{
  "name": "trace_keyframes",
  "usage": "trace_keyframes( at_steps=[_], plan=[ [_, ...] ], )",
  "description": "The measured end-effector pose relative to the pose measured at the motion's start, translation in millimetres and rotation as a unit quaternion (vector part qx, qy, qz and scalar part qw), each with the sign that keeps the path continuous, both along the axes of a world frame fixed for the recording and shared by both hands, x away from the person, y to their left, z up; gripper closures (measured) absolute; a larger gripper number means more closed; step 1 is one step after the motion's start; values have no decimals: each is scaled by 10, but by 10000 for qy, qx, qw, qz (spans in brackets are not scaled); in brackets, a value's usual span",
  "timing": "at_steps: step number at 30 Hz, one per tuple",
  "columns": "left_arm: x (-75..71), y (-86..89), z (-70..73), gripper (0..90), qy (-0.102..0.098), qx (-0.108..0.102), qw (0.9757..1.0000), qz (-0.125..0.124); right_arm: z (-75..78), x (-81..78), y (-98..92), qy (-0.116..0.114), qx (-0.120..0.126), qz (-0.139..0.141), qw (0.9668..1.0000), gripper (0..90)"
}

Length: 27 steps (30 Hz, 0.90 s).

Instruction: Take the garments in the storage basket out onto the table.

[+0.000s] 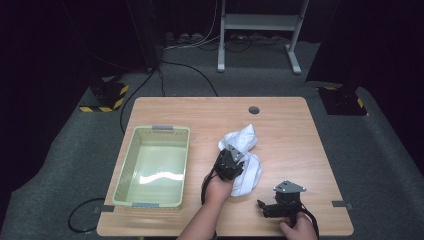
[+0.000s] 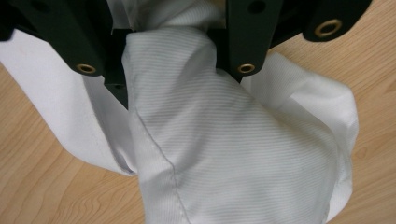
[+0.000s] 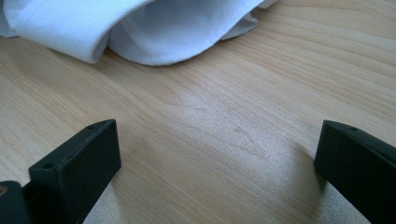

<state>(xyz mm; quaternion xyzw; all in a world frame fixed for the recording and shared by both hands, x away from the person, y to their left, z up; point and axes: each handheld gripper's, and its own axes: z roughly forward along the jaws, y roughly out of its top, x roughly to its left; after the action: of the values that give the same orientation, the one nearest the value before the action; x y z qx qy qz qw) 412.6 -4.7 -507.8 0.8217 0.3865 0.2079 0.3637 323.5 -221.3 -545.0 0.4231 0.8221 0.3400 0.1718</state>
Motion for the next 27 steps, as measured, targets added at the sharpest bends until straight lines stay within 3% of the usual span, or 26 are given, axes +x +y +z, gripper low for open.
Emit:
trace_keyframes(
  at_steps=[10, 19, 27],
  plan=[
    [177, -122, -11, 613, 86, 550, 9983, -183, 1, 1, -4, 5, 17, -3, 10000, 2],
    [224, -123, -44, 578, 221, 562, 9980, -179, 1, 1, -4, 9, 24, -5, 10000, 2],
    [225, -97, -87, 464, 379, 447, 9981, -170, 1, 0, -2, 7, 12, -3, 10000, 2]
  ],
)
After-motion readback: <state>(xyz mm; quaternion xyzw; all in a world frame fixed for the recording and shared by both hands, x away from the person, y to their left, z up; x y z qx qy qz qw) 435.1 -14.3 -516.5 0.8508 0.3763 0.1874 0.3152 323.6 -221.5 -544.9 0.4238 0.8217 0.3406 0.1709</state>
